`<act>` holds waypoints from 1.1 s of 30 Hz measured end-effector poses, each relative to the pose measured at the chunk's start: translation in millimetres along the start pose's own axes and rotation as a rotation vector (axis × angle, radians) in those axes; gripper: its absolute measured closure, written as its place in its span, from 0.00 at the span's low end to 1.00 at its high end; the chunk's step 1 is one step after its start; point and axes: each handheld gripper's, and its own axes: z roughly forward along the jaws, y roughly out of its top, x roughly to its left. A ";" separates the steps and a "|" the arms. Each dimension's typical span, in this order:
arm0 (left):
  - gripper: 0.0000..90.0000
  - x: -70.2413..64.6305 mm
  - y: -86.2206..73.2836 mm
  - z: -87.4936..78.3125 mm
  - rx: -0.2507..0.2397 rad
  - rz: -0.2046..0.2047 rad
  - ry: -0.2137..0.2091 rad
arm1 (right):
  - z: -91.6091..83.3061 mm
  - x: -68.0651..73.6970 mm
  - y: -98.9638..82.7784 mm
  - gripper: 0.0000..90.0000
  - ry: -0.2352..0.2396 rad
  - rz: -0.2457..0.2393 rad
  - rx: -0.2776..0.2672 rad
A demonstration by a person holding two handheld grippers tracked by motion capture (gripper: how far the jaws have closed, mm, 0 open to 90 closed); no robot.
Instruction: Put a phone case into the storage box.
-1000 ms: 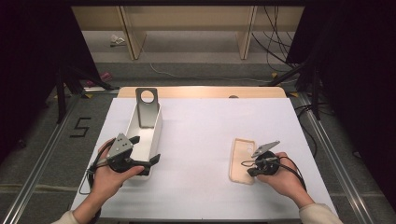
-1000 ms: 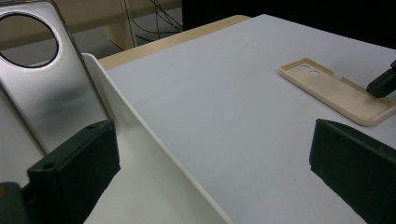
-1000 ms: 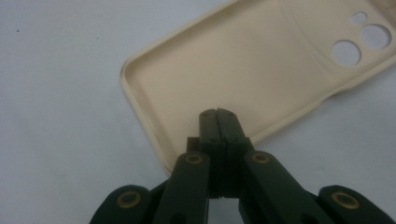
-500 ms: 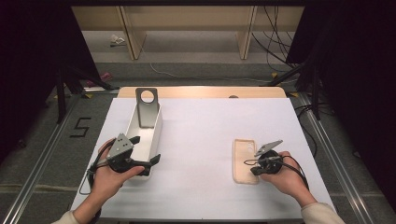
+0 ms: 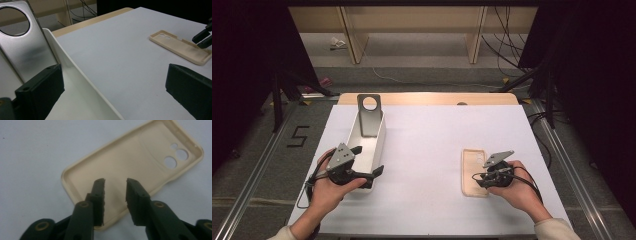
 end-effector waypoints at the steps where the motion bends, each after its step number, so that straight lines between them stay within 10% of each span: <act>1: 0.02 0.1 -0.1 0.1 -0.001 0.000 0.000 | 0.1 0.5 0.3 0.71 -0.002 -0.020 -0.010; 10: 0.02 -0.1 -0.1 -0.2 -0.001 -0.002 -0.002 | 0.0 5.1 3.8 0.39 0.003 -0.115 -0.019; 33: 0.02 -0.2 -0.2 0.5 0.000 -0.002 -0.004 | 2.5 14.7 12.9 0.32 0.041 -0.329 0.196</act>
